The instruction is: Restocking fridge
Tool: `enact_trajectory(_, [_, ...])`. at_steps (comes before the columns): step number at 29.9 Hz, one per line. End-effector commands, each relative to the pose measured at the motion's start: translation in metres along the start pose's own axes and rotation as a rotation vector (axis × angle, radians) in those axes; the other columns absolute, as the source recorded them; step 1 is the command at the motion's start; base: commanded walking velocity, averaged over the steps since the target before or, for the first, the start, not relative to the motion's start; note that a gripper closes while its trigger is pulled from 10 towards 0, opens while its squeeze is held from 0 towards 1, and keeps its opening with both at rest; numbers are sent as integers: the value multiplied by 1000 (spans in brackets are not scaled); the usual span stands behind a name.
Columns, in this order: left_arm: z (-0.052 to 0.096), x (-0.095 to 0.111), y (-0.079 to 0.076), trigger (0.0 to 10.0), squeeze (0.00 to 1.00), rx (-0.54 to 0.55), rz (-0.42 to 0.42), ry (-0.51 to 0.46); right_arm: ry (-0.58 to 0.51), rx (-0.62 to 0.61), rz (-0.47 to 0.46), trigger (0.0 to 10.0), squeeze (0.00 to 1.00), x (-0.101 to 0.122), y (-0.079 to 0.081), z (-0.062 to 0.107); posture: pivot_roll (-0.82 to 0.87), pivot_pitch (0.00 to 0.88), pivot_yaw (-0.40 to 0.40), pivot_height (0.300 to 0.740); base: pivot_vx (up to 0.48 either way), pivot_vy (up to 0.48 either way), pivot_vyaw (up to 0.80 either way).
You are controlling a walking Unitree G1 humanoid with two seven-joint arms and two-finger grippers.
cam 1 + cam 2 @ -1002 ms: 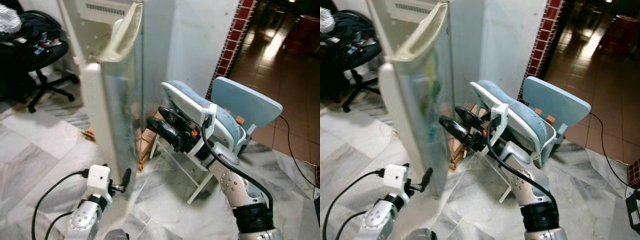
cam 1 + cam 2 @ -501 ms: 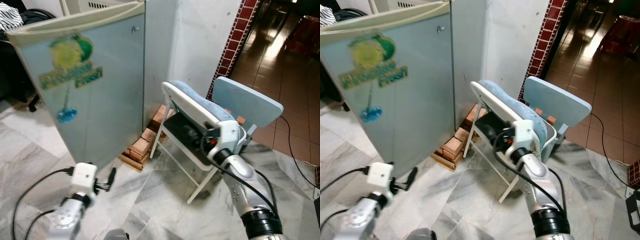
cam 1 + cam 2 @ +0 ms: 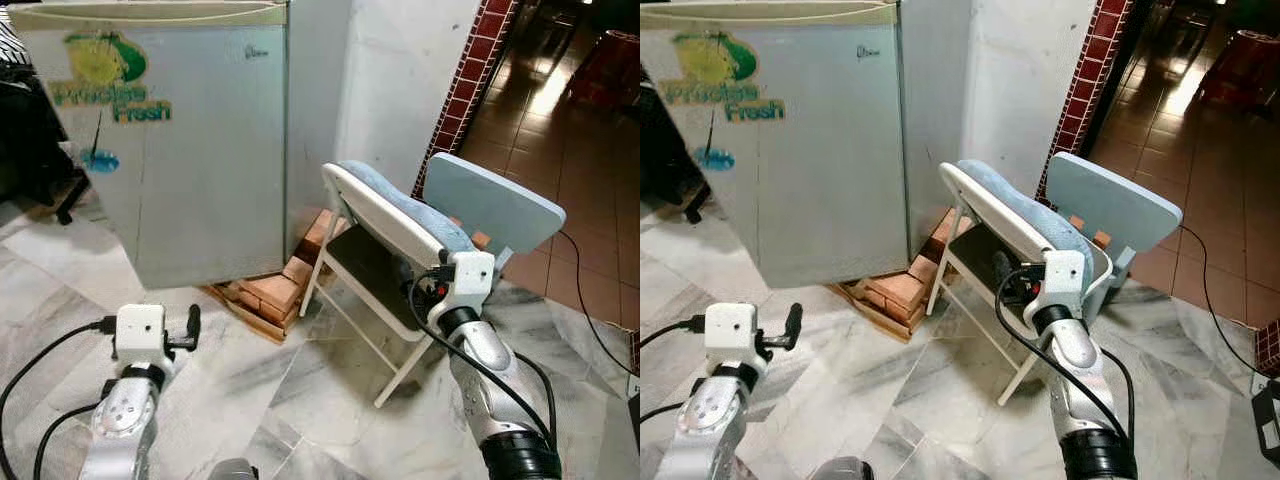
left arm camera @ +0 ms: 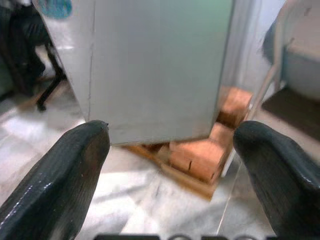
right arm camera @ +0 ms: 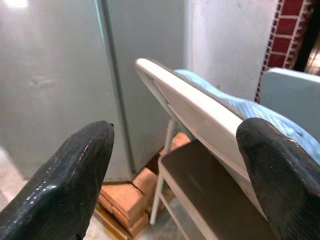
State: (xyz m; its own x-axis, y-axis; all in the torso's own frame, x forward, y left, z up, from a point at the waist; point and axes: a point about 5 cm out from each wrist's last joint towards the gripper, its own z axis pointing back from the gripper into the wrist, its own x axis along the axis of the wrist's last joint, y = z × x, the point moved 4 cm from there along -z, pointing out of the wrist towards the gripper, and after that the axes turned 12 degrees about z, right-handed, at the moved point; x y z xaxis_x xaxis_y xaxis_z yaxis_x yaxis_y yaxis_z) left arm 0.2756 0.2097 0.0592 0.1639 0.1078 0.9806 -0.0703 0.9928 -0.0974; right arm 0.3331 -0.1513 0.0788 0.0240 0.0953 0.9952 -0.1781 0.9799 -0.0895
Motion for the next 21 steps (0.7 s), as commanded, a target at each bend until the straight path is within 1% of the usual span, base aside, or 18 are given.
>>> enact_trajectory(1, [-5,13,-7,10000,0,-26,-5,-25,1,-19,5,10000,0,-1,-5,-1,61,0,-39,740,0,0,0])
enact_trajectory(3, [-13,20,-15,10000,0,-73,-30,-36,3,-23,7,10000,0,-2,-4,-3,56,0,-33,740,0,0,0])
enact_trajectory(5, [-16,22,-16,10000,0,-79,-45,-34,1,-25,8,10000,0,-2,-3,-3,53,0,-31,740,0,0,0])
enact_trajectory(6, [-21,28,-19,10000,0,-102,-55,-54,-6,-30,9,10000,0,0,-3,-4,51,0,-28,740,0,0,0])
enact_trajectory(8, [-26,29,-23,10000,0,-133,-68,-60,-11,-40,9,10000,0,1,-4,-4,51,0,-28,740,0,0,0])
enact_trajectory(9, [-29,26,-25,10000,0,-147,-80,-59,-7,-54,-1,10000,0,-1,-5,-3,46,0,-23,740,0,0,0])
enact_trajectory(10, [-29,25,-25,10000,0,-148,-82,-59,-6,-57,-3,10000,0,-1,-5,-3,46,0,-23,740,0,0,0])
enact_trajectory(11, [-29,19,-24,10000,0,-146,-91,-37,-8,-66,4,10000,0,-1,-6,-3,39,0,-20,740,0,0,0])
enact_trajectory(13, [-27,13,-25,10000,0,-140,-78,-14,-12,-79,13,10000,0,-1,-7,-2,32,0,-14,740,0,289,0])
enact_trajectory(18, [-20,2,-31,10000,0,-154,-39,13,2,-112,12,10000,0,-5,-13,1,32,0,-13,740,0,480,0])
enact_trajectory(21, [-20,1,-33,10000,0,-157,-42,4,8,-121,20,10000,0,-6,-14,1,32,0,-11,740,0,480,0])
